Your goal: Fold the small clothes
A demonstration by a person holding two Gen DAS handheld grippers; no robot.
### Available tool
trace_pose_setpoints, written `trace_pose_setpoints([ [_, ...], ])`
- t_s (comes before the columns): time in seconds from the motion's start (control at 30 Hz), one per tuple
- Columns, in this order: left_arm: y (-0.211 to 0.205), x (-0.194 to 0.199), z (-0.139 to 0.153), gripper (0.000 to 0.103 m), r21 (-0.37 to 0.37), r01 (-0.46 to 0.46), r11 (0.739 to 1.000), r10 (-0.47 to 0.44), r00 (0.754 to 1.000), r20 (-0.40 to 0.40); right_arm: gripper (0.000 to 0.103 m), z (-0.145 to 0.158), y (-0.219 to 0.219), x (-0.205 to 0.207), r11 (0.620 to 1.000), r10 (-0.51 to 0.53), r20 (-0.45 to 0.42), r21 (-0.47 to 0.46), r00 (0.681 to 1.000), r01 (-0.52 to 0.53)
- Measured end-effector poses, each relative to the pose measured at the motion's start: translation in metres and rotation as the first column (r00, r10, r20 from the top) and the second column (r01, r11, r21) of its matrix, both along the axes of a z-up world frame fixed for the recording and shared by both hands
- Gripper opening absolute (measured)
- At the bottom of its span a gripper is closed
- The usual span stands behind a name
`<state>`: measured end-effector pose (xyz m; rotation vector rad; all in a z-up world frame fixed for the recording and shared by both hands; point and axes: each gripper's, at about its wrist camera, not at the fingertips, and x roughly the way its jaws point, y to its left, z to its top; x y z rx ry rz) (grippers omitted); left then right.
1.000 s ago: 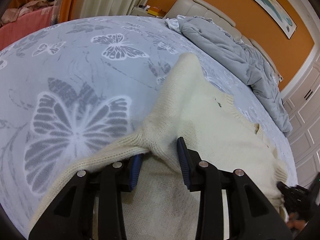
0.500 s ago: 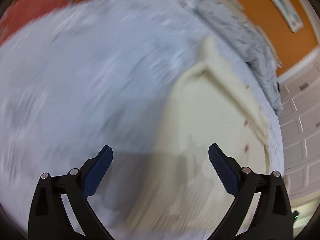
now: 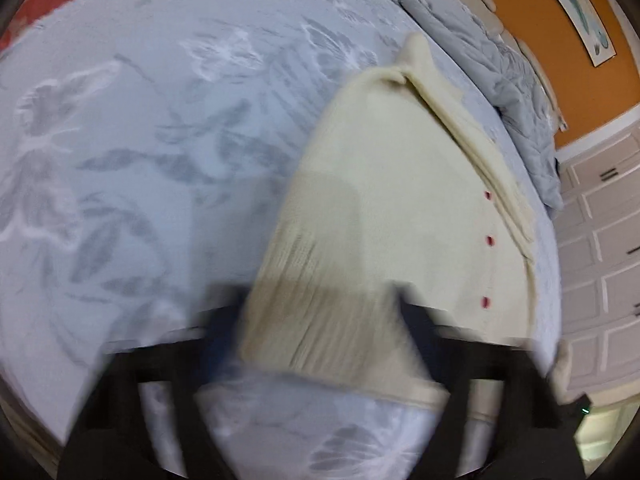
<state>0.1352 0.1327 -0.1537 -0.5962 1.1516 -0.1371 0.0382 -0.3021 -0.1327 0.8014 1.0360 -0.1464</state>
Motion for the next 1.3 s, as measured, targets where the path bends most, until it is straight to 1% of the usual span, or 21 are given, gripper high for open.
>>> trace_pose_setpoints([
  [0.03, -0.003, 0.006, -0.004, 0.017, -0.019, 0.013, 1.000, -0.014, 0.998, -0.055, 0.010, 0.002, 0.000, -0.007, 1.000, -0.020, -0.010, 0.022, 1.000, 0.020],
  [0.07, -0.003, 0.008, -0.003, 0.017, -0.027, 0.005, 1.000, -0.007, 0.997, -0.079, 0.010, 0.005, -0.002, -0.007, 0.997, -0.054, 0.008, 0.056, 0.998, 0.054],
  [0.1, -0.001, 0.007, 0.001, 0.015, -0.029, -0.012, 1.000, 0.009, 0.996, -0.083, 0.009, 0.014, -0.005, -0.020, 0.996, -0.068, 0.030, 0.063, 0.997, 0.066],
  [0.2, 0.002, -0.003, 0.030, 0.013, -0.047, -0.005, 0.999, 0.003, 1.000, -0.031, 0.007, 0.049, 0.004, -0.031, 0.997, -0.066, 0.113, 0.042, 0.991, 0.061],
  [0.3, 0.007, -0.020, 0.061, 0.009, -0.036, 0.029, 0.999, -0.029, 1.000, 0.012, 0.007, 0.085, 0.009, -0.050, 0.999, -0.041, 0.177, 0.031, 0.983, 0.036],
  [0.33, 0.012, -0.030, 0.072, 0.008, -0.044, 0.044, 0.998, -0.043, 0.999, 0.023, 0.007, 0.092, 0.010, -0.055, 0.999, -0.034, 0.184, 0.027, 0.982, 0.030],
  [0.43, 0.020, -0.056, 0.087, 0.008, -0.033, 0.075, 0.997, -0.073, 0.997, 0.036, 0.007, 0.107, 0.014, -0.081, 1.000, -0.005, 0.187, 0.020, 0.982, 0.002],
  [0.5, 0.028, -0.075, 0.088, 0.008, -0.018, 0.105, 0.994, -0.104, 0.994, 0.038, 0.007, 0.106, 0.018, -0.104, 1.000, 0.020, 0.168, 0.009, 0.986, -0.022],
  [0.57, 0.030, -0.098, 0.082, 0.008, -0.002, 0.125, 0.992, -0.125, 0.992, 0.015, 0.007, 0.098, 0.024, -0.130, 0.999, 0.047, 0.128, -0.004, 0.991, -0.047],
  [0.67, 0.035, -0.133, 0.076, 0.008, -0.010, 0.145, 0.989, -0.145, 0.989, -0.026, 0.007, 0.088, 0.021, -0.165, 0.997, 0.067, 0.079, 0.039, 0.995, -0.071],
  [0.73, 0.035, -0.163, 0.082, 0.008, 0.010, 0.181, 0.983, -0.181, 0.983, -0.033, 0.007, 0.094, 0.028, -0.191, 0.992, 0.127, 0.058, 0.011, 0.990, -0.128],
  [0.8, 0.038, -0.193, 0.093, 0.008, 0.029, 0.228, 0.973, -0.227, 0.973, -0.038, 0.007, 0.102, 0.037, -0.217, 0.977, 0.213, 0.020, -0.032, 0.977, -0.212],
  [0.87, 0.044, -0.219, 0.105, 0.008, 0.027, 0.255, 0.967, -0.253, 0.966, -0.053, 0.007, 0.108, 0.042, -0.243, 0.958, 0.282, -0.020, -0.050, 0.959, -0.283],
  [0.93, 0.050, -0.251, 0.119, 0.008, 0.036, 0.294, 0.955, -0.290, 0.954, -0.082, 0.007, 0.117, 0.044, -0.275, 0.943, 0.331, -0.051, -0.023, 0.942, -0.332],
  [1.0, 0.055, -0.272, 0.131, 0.008, 0.037, 0.312, 0.949, -0.307, 0.946, -0.105, 0.007, 0.130, 0.050, -0.304, 0.926, 0.376, -0.066, -0.004, 0.924, -0.377],
  [1.1, 0.064, -0.304, 0.155, 0.008, 0.009, 0.305, 0.952, -0.302, 0.944, -0.131, 0.007, 0.156, 0.055, -0.327, 0.907, 0.420, -0.057, -0.006, 0.906, -0.421],
  [1.17, 0.062, -0.301, 0.174, 0.008, 0.017, 0.305, 0.952, -0.302, 0.949, -0.097, 0.007, 0.177, 0.053, -0.325, 0.905, 0.425, -0.014, -0.025, 0.905, -0.425],
  [1.2, 0.059, -0.291, 0.188, 0.008, 0.012, 0.300, 0.954, -0.299, 0.953, -0.049, 0.007, 0.192, 0.048, -0.314, 0.912, 0.409, 0.046, -0.036, 0.911, -0.408],
  [1.23, 0.054, -0.280, 0.197, 0.008, 0.014, 0.302, 0.953, -0.302, 0.953, -0.005, 0.007, 0.199, 0.043, -0.305, 0.920, 0.392, 0.086, -0.039, 0.916, -0.390],
  [1.27, 0.048, -0.267, 0.207, 0.008, 0.034, 0.304, 0.952, -0.305, 0.951, 0.044, 0.007, 0.209, 0.034, -0.289, 0.932, 0.361, 0.152, -0.046, 0.920, -0.359],
  [1.3, 0.043, -0.252, 0.213, 0.008, 0.063, 0.300, 0.952, -0.305, 0.948, 0.094, 0.007, 0.212, 0.028, -0.277, 0.940, 0.340, 0.192, -0.050, 0.921, -0.337],
])
